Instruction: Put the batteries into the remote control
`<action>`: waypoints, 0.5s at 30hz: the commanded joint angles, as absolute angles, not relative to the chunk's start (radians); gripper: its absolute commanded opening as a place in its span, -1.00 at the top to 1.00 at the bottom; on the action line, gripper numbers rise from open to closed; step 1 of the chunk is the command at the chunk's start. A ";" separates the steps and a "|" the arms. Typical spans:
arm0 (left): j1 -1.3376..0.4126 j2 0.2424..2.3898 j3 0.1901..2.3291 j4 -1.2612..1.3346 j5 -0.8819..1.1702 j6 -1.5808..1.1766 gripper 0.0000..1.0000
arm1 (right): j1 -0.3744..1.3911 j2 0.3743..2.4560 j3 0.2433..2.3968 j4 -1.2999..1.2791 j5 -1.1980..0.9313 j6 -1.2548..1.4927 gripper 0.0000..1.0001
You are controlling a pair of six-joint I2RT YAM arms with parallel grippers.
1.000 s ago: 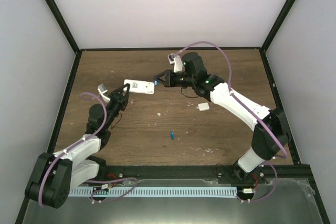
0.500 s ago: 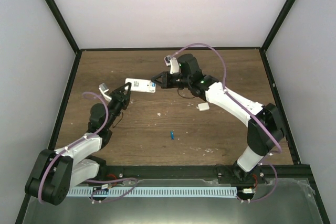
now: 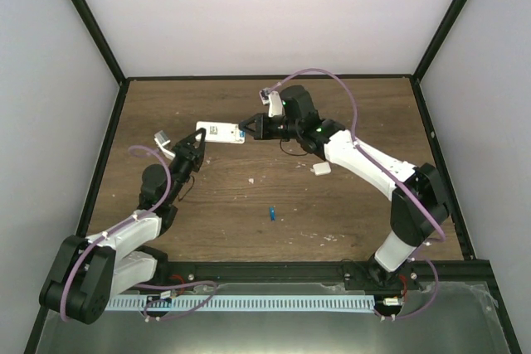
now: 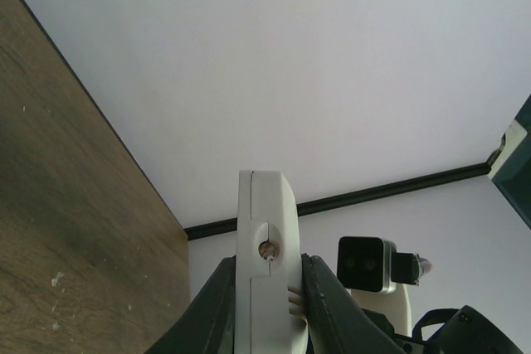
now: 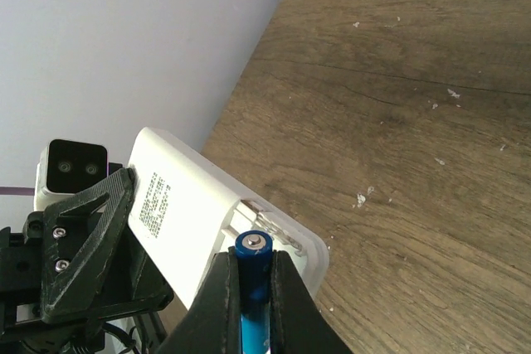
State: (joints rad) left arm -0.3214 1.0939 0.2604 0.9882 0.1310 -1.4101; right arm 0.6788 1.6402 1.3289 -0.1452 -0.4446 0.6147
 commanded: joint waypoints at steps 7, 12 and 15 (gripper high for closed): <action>-0.327 1.103 0.263 1.071 0.114 -1.418 1.00 | 0.696 1.663 1.360 -0.147 -0.446 0.627 0.99; -0.327 1.102 0.262 1.071 0.109 -1.411 1.00 | 0.696 1.659 1.357 -0.174 -0.439 0.624 0.99; -0.327 1.100 0.259 1.071 0.104 -1.408 1.00 | 0.697 1.657 1.356 -0.192 -0.429 0.622 0.99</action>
State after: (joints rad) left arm -0.3218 1.1061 0.2600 0.9997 0.1276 -1.4059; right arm 0.6888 1.6577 1.3289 -0.1463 -0.4446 0.6250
